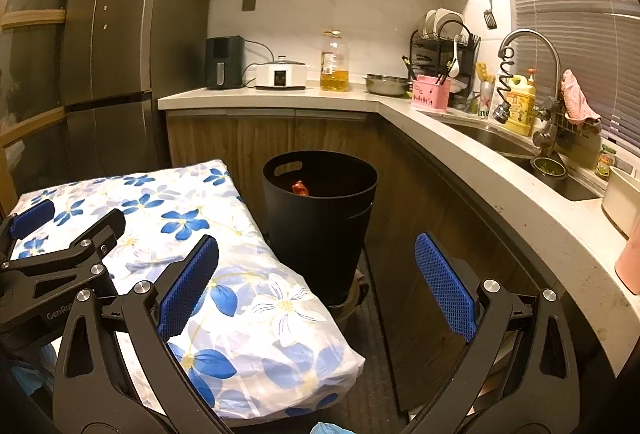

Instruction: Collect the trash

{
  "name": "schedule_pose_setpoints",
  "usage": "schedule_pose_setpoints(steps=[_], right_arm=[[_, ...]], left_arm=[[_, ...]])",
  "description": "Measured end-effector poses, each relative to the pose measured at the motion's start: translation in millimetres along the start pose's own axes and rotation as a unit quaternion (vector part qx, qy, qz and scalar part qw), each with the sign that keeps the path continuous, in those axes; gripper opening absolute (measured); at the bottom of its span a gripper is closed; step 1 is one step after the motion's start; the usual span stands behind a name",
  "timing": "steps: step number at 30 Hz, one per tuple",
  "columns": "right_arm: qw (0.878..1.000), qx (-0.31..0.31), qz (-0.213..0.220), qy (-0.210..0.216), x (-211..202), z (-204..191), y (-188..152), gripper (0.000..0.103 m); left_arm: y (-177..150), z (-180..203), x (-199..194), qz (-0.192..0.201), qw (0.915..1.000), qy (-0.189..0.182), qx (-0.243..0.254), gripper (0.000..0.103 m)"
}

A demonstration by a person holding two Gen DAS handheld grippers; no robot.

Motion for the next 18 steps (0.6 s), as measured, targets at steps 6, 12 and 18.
schedule_pose_setpoints(steps=[6, 12, 18], right_arm=[[1.000, 0.003, 0.000, -0.002, -0.1, -0.6, -0.8, 0.097], [1.000, 0.003, -0.001, -0.001, -0.6, -1.4, -0.6, 0.097], [1.000, 0.003, -0.001, -0.002, -0.5, -1.8, -0.5, 0.097]], left_arm=[[-0.3, -1.4, -0.4, 0.000, 1.0000, -0.002, -0.001, 0.097], [1.0, -3.8, -2.1, 0.000, 1.0000, -0.005, -0.006, 0.097], [1.2, -3.8, -2.2, 0.000, 1.0000, -0.006, -0.007, 0.097]])
Point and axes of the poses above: each gripper's, at about its wrist camera, not at the fingertips, and x roughly the way its jaws point, z to its right, y to its top, the point moved 4 cm from there along x, roughly the way its jaws point, and after that the axes turned 12 degrees about -z, right-handed, at the moved point
